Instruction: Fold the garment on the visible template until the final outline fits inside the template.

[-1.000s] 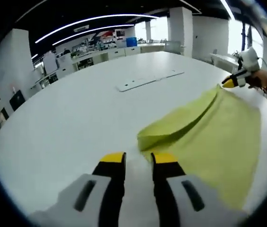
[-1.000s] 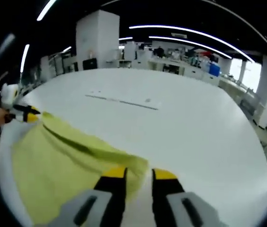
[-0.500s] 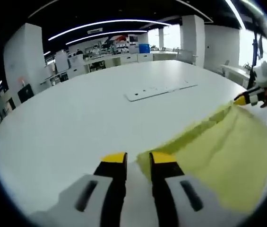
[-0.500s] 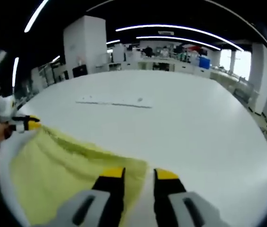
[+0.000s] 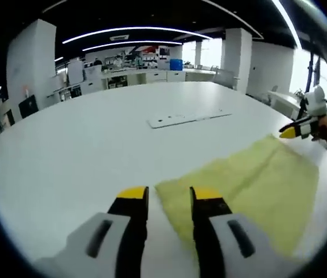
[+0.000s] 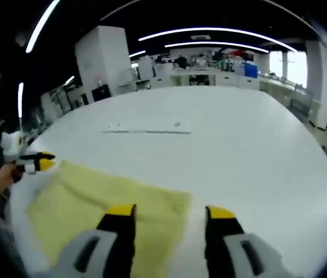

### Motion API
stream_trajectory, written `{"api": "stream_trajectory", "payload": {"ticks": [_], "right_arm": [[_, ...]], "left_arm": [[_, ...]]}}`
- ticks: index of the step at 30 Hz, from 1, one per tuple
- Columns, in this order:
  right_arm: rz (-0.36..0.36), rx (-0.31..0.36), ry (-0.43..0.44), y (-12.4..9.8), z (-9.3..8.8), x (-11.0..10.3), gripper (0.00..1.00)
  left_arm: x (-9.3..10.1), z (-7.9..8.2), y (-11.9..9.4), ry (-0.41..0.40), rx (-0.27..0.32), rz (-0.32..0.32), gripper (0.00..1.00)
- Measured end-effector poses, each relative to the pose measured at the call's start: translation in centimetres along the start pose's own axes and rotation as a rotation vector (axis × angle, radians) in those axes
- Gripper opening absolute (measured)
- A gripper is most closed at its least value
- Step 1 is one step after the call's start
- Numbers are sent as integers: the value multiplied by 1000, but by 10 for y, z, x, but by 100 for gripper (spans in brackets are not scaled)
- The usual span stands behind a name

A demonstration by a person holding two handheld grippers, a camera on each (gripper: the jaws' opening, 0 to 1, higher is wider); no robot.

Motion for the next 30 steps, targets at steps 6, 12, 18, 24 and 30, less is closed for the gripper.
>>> {"api": "stream_trajectory", "payload": {"ticks": [6,12,18,24,30], "right_arm": [[68,8,-5,-21,-6,-14,59],[103,-8,-61,-41,-20,-30,70],[154,-21,-102,-58,-38,-47,78],[184,-58,-132,-66,-68,-54,79],[178,-82,-118,-74,-94,-52,78]], "left_arm": [[10,-11,-24,40,2,-52,36],[20,-28,-52,56,6,-105,45],[33,-46,-73,77,1,-128,49],[44,-61,-85,86,-1,-164,54],[61,-79,-96,85,-27,-187,57]]}}
Point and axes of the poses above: the point that each gripper's makers call its tool centre point, and the gripper's own axes: y roughly forward along the fingers, x roughly to its right, z roughly out of its top, the point moved 1 cm from there along -y, roughly backward along the fingers, and after that the axes turned 15 degrees about -x, right-handed, at the moved point
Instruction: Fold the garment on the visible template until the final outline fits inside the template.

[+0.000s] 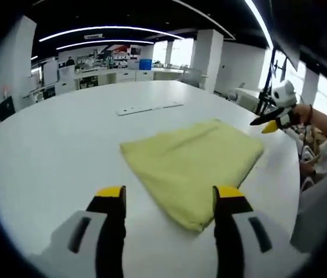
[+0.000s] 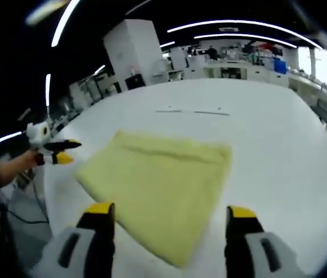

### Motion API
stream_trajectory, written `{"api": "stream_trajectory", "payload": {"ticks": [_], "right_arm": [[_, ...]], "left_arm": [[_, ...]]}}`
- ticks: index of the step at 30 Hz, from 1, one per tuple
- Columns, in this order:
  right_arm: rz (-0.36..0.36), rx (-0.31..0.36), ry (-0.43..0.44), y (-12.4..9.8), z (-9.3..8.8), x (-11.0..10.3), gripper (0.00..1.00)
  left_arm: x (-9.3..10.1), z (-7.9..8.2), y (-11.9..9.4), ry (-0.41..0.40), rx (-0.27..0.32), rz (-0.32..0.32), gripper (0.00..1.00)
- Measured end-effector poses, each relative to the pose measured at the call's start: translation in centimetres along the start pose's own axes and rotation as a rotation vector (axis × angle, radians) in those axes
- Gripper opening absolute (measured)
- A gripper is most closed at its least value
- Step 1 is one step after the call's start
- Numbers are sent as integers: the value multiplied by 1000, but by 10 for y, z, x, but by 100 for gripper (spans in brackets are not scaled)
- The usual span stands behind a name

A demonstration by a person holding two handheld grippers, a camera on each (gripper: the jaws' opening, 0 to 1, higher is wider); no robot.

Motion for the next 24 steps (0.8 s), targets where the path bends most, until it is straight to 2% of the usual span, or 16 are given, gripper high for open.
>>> {"api": "stream_trajectory", "payload": {"ticks": [7,14,19,24], "right_arm": [[13,-3,21,-4,-22,-8,73],[15,4,23,-6,-40,-15,57],[-5,7,13,-5,-50,-14,52],[-3,6,15,-1,-56,-12,34]], "left_arm": [[10,-18,0,-26,-32,-18,53],[14,-36,1,-52,-53,-18,49],[15,-45,2,-80,-58,-10,45],[15,-53,8,-96,-67,-6,39]]}}
Point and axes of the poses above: the point that each gripper's makers call its tool centre point, and the gripper's own axes: y roughly forward along the fingers, x roughly to its right, z roughly out of its top, the point moved 1 cm from there along -y, roughly backward along the fingers, and after that the axes turned 15 degrees about -x, right-handed, at the moved point
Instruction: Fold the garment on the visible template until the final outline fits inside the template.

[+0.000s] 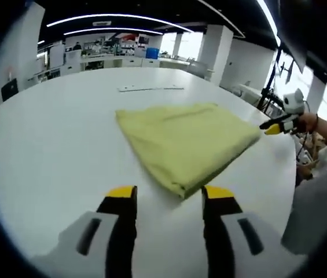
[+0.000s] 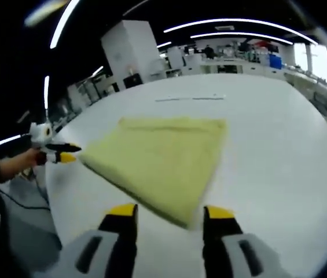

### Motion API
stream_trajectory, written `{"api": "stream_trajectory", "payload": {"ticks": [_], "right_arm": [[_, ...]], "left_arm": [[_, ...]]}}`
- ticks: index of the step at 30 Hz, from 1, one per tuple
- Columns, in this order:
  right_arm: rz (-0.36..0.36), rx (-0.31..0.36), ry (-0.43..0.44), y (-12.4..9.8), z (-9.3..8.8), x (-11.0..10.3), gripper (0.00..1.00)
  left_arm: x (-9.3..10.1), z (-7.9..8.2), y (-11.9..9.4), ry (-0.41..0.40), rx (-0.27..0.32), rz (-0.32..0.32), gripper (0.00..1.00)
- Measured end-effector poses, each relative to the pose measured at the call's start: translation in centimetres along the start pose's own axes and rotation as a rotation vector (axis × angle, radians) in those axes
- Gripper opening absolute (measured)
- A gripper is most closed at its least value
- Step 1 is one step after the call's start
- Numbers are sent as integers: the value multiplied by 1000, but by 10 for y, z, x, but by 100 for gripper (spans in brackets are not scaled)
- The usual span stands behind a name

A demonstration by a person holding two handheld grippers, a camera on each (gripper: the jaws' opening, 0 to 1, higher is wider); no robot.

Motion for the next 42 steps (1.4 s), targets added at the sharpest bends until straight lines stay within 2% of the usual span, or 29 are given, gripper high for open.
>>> {"api": "stream_trajectory", "payload": {"ticks": [8,10,16,20,30,33,35,40,42], "right_arm": [[-47,8,43,-2,-8,10,11],[-51,8,51,-2,-10,10,8],[-45,26,57,-1,-8,10,4],[-55,30,41,0,-7,11,1],[-58,38,48,1,-7,13,0],[-58,37,53,-1,-8,14,0],[-56,38,54,-2,-8,15,0],[-54,33,49,-4,-10,15,0],[-53,29,48,-4,-12,14,0]], "left_arm": [[5,-3,1,1,6,1,23],[6,-3,2,-1,16,-12,18],[9,-6,7,-12,15,-28,14],[12,-6,9,-2,21,-52,2],[7,-7,1,10,26,-39,0],[-1,-9,-1,23,18,-5,0],[0,-8,-1,24,20,-15,0],[6,-13,-2,95,-17,-1,0],[7,-14,-3,101,-19,0,0]]}}
Point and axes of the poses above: the point that each gripper's makers call its tool centre point, and the gripper's own axes: y roughly forward along the fingers, x roughly to its right, z roughly out of its top, the point moved 1 cm from there along -y, roughly backward along the fingers, and after that the axes turned 15 degrees about -x, right-handed, at the moved point
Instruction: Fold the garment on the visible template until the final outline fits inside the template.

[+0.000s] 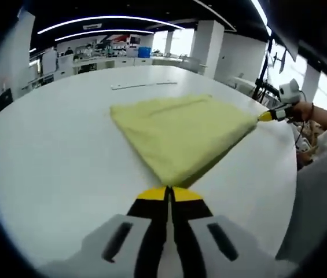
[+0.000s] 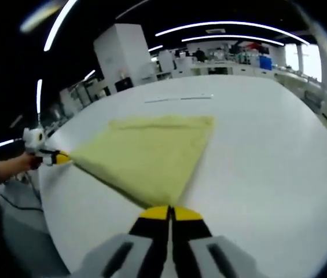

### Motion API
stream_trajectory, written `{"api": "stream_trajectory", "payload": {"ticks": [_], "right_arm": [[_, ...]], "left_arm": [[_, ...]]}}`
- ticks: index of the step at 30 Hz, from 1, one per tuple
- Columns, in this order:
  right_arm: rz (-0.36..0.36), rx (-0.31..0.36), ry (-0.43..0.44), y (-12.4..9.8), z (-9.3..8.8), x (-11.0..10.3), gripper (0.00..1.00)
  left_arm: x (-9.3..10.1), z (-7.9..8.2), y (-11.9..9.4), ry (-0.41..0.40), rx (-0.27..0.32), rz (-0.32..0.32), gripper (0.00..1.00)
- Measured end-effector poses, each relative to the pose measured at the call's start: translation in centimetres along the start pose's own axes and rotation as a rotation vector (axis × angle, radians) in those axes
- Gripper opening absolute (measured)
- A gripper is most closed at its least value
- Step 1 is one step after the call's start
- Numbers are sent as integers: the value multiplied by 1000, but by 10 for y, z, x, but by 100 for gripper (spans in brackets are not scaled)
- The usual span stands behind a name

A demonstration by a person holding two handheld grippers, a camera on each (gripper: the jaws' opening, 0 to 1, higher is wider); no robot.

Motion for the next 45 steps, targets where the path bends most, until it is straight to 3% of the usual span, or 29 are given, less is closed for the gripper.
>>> {"api": "stream_trajectory", "payload": {"ticks": [20,34,38,42,45], "right_arm": [[19,-29,-31,-12,-23,-13,0],[21,-31,-40,-15,-28,-15,0],[14,-39,-78,-15,-26,-16,0],[11,-41,-61,-13,-26,-17,0],[10,-29,-54,-15,-23,-17,4]], "left_arm": [[11,-20,-11,4,-23,-8,0],[17,-26,-14,-3,-27,-22,0],[16,-27,-13,-37,-34,-28,0],[19,-28,-12,-57,-31,-21,0],[18,-27,-12,-94,-28,-21,9]]}}
Point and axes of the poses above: the point that each gripper's makers call its tool centre point, and the gripper's own axes: y roughly forward along the fingers, x roughly to its right, z roughly out of its top, the point moved 1 cm from there along -y, roughly backward along the fingers, and after that the axes turned 15 degrees about -x, right-handed, at the moved point
